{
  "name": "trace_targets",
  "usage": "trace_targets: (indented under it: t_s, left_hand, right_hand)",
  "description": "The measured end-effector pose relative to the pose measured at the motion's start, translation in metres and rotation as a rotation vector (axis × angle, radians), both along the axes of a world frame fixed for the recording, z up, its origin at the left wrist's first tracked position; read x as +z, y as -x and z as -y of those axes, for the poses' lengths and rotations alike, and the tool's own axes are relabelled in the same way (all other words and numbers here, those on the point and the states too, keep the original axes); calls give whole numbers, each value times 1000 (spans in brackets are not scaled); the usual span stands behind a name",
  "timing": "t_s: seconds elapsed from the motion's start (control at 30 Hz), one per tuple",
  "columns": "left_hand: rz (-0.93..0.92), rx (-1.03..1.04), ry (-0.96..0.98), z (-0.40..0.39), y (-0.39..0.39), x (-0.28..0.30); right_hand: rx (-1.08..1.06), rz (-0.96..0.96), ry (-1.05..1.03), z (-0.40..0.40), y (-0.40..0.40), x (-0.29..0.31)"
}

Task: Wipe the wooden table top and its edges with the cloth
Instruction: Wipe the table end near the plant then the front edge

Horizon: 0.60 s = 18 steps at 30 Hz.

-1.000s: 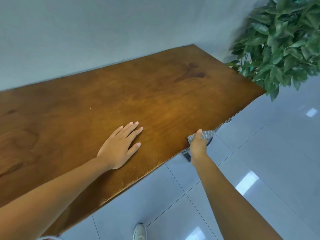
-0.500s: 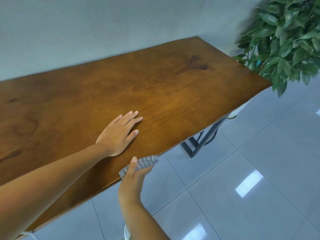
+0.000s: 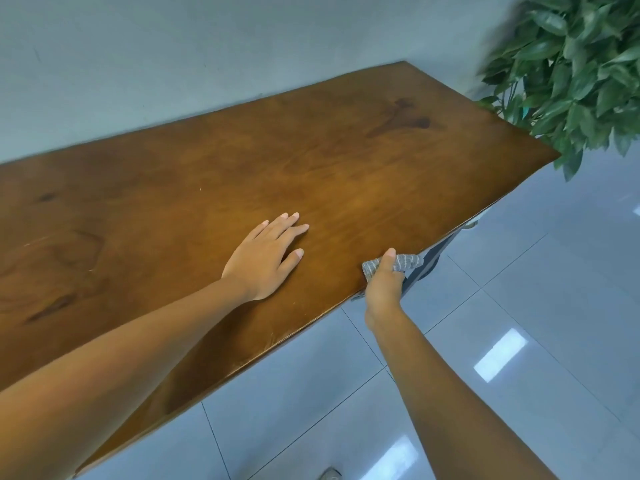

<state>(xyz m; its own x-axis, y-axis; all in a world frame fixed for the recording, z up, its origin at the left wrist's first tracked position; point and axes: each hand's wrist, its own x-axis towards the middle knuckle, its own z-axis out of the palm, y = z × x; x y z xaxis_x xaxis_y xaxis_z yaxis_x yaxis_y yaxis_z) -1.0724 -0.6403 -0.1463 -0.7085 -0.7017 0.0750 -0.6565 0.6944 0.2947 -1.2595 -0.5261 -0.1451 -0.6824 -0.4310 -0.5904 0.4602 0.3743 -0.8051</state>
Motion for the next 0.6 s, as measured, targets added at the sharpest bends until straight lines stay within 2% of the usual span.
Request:
trace_targets:
  t_s: [0.17, 0.3, 0.43, 0.6]
  left_hand:
    - [-79, -28, -185, 10, -2, 3]
    - [-188, -51, -365, 12, -13, 13]
    - [-211, -88, -326, 4, -37, 26]
    - [-164, -103, -250, -6, -93, 36]
  right_hand:
    - [-7, -67, 27, -16, -69, 2]
    - [30, -12, 113, -41, -157, -6]
    - [78, 33, 129, -62, -223, -7]
    - [88, 21, 83, -58, -217, 3]
